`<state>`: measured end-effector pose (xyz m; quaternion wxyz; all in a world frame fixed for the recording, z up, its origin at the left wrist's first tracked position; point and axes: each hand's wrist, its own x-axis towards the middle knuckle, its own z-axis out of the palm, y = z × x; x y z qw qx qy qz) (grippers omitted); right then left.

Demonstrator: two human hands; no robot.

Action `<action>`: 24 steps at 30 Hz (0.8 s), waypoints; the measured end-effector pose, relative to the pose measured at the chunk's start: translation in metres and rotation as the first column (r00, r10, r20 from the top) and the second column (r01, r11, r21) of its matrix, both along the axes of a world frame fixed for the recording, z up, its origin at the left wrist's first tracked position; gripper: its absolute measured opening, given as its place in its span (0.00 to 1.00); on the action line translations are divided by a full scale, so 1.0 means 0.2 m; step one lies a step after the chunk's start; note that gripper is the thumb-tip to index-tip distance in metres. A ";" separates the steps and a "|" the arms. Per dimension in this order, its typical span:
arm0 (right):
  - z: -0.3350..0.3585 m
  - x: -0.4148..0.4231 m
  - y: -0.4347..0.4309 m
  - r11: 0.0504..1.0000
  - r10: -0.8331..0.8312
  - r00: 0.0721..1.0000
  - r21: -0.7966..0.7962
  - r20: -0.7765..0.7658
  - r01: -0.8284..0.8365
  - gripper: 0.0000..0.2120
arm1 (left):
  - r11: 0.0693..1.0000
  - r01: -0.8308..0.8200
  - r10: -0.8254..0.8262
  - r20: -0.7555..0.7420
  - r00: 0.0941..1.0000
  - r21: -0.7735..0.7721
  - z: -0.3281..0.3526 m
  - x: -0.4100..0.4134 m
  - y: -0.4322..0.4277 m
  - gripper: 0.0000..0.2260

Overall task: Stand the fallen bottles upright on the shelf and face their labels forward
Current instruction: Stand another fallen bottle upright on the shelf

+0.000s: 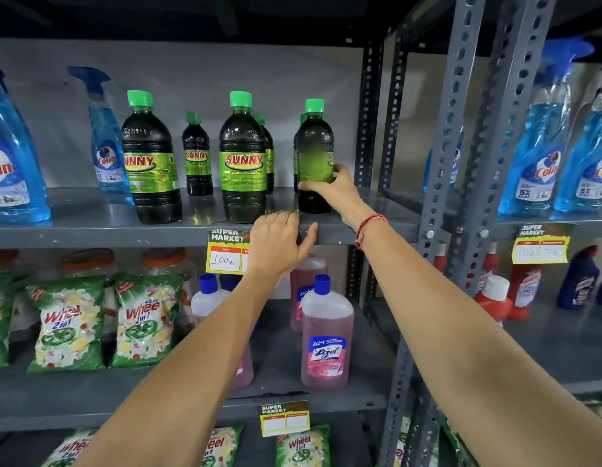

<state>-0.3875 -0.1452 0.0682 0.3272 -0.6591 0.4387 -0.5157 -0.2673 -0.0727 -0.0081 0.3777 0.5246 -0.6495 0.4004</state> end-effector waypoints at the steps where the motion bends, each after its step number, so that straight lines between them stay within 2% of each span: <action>1: 0.00 -0.01 0.00 0.997 0.061 0.997 0.046 0.039 -0.062 0.43 | 1.000 -0.001 0.001 0.001 1.000 -0.003 0.00 0.00 0.00 0.22; 3: 0.00 -0.03 -0.01 0.991 0.106 0.994 0.072 0.041 -0.109 0.34 | 1.000 -0.004 0.004 -0.001 1.000 0.000 0.00 0.00 0.00 0.22; 4: 0.00 -0.04 -0.01 0.994 0.090 0.996 0.058 0.026 -0.092 0.34 | 1.000 -0.005 0.005 -0.003 1.000 0.004 0.00 0.00 0.00 0.22; 8: -0.01 -0.01 -0.01 0.999 -0.035 0.995 -0.038 -0.090 0.031 0.48 | 1.000 -0.001 0.001 -0.008 1.000 0.006 0.00 0.00 0.00 0.21; 10: -0.01 0.00 -0.01 1.000 0.015 0.994 -0.011 -0.112 -0.016 0.50 | 1.000 0.000 0.000 -0.005 1.000 -0.001 0.00 0.00 0.00 0.21; 12: 0.00 -0.01 -0.03 0.995 0.097 0.991 0.037 -0.092 -0.094 0.41 | 1.000 0.001 -0.001 -0.004 1.000 0.000 0.00 0.00 0.00 0.21; 14: 0.00 -0.02 -0.04 0.996 0.085 0.991 0.032 -0.099 -0.082 0.35 | 1.000 0.000 0.000 -0.006 1.000 0.001 0.00 0.00 0.00 0.21; 18: -0.01 0.02 -0.02 0.984 -0.162 0.953 -0.119 -0.256 0.135 0.45 | 1.000 0.009 -0.009 -0.013 1.000 0.018 0.00 0.00 0.00 0.22; 22: -0.01 0.02 -0.01 0.986 -0.146 0.958 -0.109 -0.247 0.123 0.51 | 1.000 0.018 -0.018 -0.016 1.000 0.018 0.00 0.00 0.00 0.21; 24: -0.01 0.01 -0.01 0.995 -0.089 0.978 -0.055 -0.191 0.080 0.48 | 1.000 0.017 -0.017 -0.017 1.000 0.017 0.00 -0.01 0.01 0.21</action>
